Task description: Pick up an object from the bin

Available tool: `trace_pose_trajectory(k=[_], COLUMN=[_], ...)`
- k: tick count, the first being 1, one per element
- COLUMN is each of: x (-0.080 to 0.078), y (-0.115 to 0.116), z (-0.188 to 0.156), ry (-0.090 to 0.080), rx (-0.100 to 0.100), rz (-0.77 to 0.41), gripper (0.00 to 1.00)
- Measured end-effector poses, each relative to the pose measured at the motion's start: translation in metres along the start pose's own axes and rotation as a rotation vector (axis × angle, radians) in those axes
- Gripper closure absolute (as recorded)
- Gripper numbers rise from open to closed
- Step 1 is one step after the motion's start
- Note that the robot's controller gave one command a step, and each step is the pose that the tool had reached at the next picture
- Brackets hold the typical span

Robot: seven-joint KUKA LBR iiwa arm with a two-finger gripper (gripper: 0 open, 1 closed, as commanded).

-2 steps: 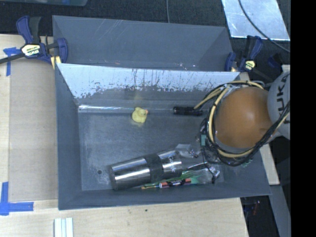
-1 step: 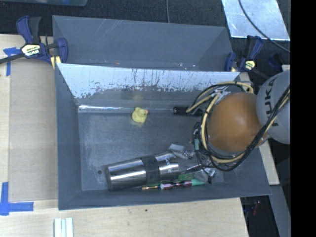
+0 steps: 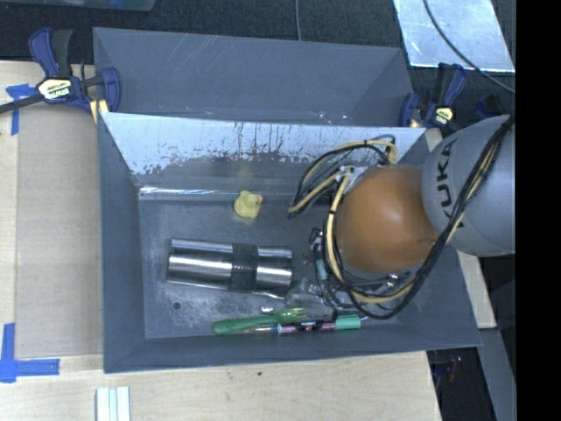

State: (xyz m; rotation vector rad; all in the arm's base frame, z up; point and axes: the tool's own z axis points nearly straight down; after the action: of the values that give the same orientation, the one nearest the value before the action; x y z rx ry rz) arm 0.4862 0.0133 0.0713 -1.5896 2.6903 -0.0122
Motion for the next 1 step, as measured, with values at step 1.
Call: trace_pose_trajectory(k=[1], x=[0.0003], y=[-0.0001], z=[0.0000], ry=[0.000], rx=[0.000], rz=[0.001], gripper=[1.00])
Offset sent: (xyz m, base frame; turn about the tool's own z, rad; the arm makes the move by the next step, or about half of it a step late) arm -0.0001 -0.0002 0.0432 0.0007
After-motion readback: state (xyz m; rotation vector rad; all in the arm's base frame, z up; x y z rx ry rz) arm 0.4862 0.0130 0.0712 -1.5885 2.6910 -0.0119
